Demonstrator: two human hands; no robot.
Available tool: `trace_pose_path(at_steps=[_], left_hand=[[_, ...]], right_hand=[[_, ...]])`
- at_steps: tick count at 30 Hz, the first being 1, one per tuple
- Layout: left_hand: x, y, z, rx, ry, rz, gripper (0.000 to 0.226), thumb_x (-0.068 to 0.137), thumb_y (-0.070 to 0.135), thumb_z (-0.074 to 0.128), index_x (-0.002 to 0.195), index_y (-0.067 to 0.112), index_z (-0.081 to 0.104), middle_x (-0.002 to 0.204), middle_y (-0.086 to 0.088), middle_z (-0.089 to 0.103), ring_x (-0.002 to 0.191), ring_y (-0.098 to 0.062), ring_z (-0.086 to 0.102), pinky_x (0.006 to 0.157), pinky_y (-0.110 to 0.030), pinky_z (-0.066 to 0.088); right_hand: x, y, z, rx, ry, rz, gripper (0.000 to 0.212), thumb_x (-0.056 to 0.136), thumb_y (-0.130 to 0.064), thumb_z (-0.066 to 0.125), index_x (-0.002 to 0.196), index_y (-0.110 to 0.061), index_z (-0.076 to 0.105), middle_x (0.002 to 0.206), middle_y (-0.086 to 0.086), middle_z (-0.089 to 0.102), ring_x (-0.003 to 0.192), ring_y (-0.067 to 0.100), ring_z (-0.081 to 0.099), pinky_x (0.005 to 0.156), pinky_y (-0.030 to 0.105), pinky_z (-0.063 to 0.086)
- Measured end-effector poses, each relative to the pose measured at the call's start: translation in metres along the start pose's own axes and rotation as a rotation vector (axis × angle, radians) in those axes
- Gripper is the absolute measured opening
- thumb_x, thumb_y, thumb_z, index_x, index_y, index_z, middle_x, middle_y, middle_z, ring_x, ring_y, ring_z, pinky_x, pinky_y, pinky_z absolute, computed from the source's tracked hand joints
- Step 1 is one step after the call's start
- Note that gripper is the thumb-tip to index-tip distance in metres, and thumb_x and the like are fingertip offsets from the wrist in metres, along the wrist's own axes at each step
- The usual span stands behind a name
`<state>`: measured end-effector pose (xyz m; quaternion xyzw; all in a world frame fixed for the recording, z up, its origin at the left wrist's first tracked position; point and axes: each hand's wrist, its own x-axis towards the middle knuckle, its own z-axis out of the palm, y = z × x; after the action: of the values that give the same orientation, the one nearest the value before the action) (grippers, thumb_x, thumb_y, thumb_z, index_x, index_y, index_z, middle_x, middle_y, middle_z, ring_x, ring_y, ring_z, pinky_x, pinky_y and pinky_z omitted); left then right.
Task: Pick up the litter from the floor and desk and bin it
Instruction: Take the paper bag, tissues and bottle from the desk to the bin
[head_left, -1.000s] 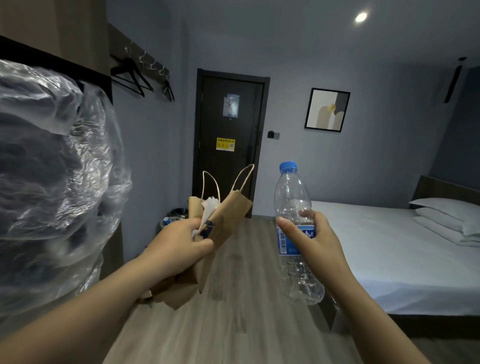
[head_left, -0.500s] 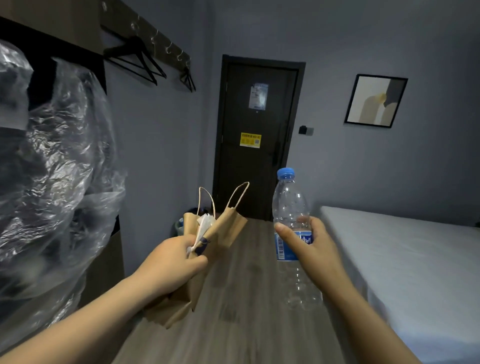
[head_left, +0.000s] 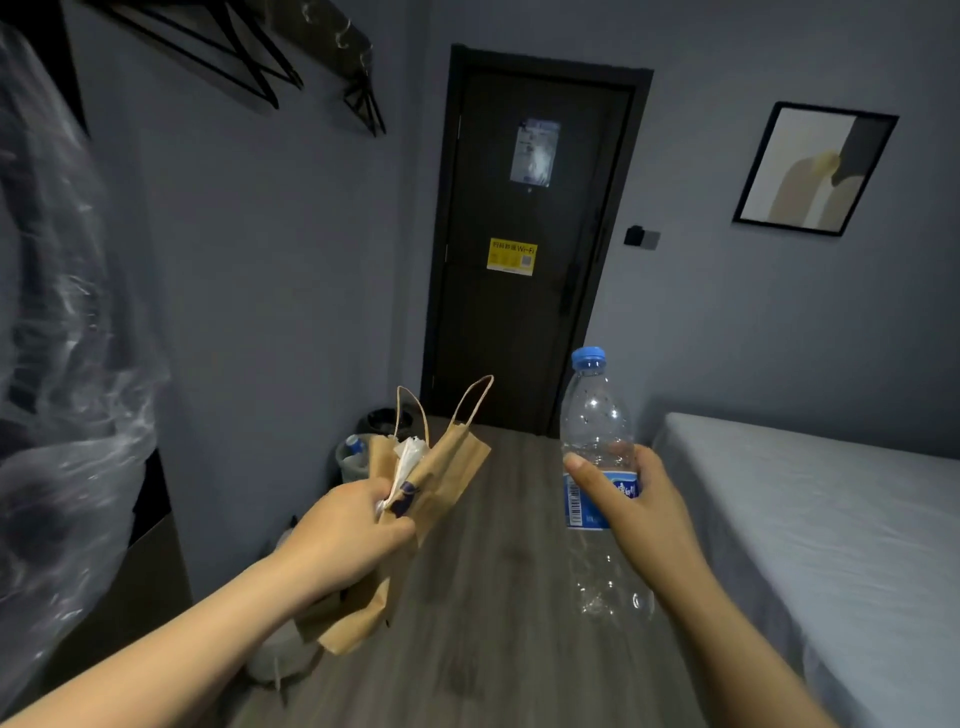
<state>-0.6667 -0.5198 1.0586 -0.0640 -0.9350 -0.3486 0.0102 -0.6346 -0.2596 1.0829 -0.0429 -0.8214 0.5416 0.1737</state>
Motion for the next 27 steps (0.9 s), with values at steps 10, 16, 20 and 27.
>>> trace_pose_path(at_steps=[10, 16, 20, 27], left_hand=[[0.183, -0.015, 0.055, 0.019, -0.075, -0.054, 0.016, 0.082, 0.031, 0.060, 0.075, 0.018, 0.055, 0.074, 0.000, 0.058, 0.069, -0.014, 0.054, 0.056, -0.025, 0.036], [0.301, -0.012, 0.073, 0.015, -0.054, -0.116, 0.013, 0.083, 0.030, 0.061, 0.075, 0.020, 0.055, 0.079, 0.000, 0.062, 0.074, -0.015, 0.058, 0.060, -0.027, 0.040], [0.368, -0.013, 0.084, 0.025, -0.026, -0.158, 0.014, 0.083, 0.029, 0.061, 0.075, 0.019, 0.055, 0.075, 0.001, 0.059, 0.070, -0.013, 0.054, 0.059, -0.027, 0.039], [0.480, -0.048, 0.097, 0.017, 0.010, -0.218, 0.014, 0.078, 0.031, 0.065, 0.077, 0.021, 0.054, 0.079, 0.003, 0.061, 0.078, -0.015, 0.058, 0.067, -0.031, 0.046]], right_hand=[[0.179, 0.075, 0.039, -0.009, -0.027, 0.042, 0.047, 0.082, -0.048, 0.064, 0.118, -0.032, 0.037, 0.090, -0.012, 0.057, 0.074, 0.004, 0.063, 0.047, 0.009, 0.045], [0.309, 0.107, 0.052, 0.045, -0.085, 0.054, 0.047, 0.081, -0.049, 0.064, 0.119, -0.030, 0.043, 0.093, -0.010, 0.061, 0.076, 0.006, 0.065, 0.047, 0.010, 0.045], [0.382, 0.126, 0.066, 0.045, -0.143, 0.057, 0.045, 0.080, -0.048, 0.065, 0.115, -0.031, 0.043, 0.092, -0.011, 0.060, 0.076, 0.007, 0.065, 0.048, 0.010, 0.045], [0.484, 0.156, 0.117, 0.065, -0.232, 0.096, 0.060, 0.070, -0.059, 0.062, 0.120, -0.033, 0.039, 0.096, -0.011, 0.060, 0.080, 0.008, 0.066, 0.060, 0.016, 0.048]])
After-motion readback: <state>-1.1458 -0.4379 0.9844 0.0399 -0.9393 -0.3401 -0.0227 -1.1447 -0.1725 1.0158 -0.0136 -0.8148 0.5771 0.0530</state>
